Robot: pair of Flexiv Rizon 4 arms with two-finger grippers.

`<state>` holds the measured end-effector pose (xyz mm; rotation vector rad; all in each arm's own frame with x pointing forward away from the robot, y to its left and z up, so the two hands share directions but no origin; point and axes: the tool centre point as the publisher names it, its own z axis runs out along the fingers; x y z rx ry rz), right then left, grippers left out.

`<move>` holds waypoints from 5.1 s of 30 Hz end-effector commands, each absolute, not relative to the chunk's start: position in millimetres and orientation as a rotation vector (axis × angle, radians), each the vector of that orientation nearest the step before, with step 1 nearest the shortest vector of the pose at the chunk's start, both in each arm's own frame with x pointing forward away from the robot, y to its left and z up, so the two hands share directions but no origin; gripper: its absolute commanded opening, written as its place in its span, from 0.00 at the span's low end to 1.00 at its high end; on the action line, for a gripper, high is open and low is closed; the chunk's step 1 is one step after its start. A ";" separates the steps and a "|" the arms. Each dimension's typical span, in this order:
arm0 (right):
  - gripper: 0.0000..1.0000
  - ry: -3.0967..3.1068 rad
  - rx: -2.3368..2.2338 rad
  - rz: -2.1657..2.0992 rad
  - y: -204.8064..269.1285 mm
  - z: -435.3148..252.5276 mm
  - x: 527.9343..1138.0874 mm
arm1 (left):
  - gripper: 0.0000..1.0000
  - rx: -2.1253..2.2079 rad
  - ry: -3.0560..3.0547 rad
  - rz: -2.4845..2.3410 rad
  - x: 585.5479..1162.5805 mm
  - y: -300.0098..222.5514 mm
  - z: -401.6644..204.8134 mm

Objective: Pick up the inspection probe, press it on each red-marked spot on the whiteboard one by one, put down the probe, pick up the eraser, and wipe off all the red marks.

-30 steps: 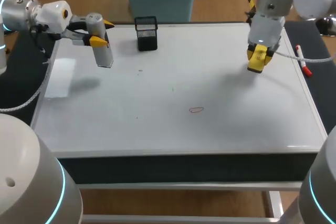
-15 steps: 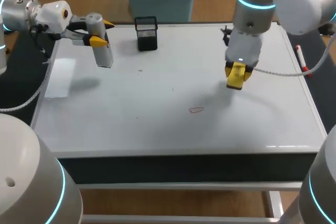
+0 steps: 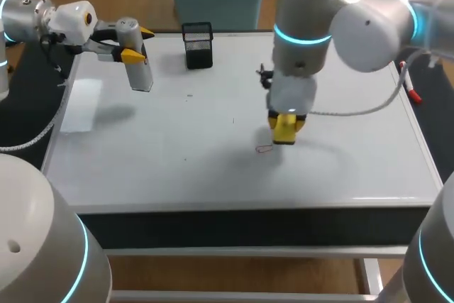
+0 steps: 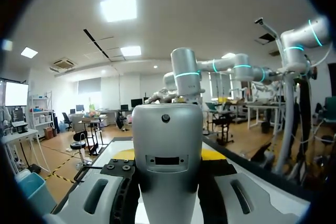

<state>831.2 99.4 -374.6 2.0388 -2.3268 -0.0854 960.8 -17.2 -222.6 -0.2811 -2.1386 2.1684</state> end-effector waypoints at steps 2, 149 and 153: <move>0.00 -2.299 2.046 -0.066 125.6 -391.5 821.2 | 0.00 -0.284 -2.138 2.167 961.2 -17.3 -221.6; 0.00 -2.258 2.095 0.029 17.1 -362.6 1038.6 | 0.00 -0.284 -2.138 2.167 961.2 -17.3 -221.6; 0.00 -2.231 2.104 0.015 19.3 -363.8 1063.8 | 0.00 -0.284 -2.138 2.167 961.2 -17.3 -221.6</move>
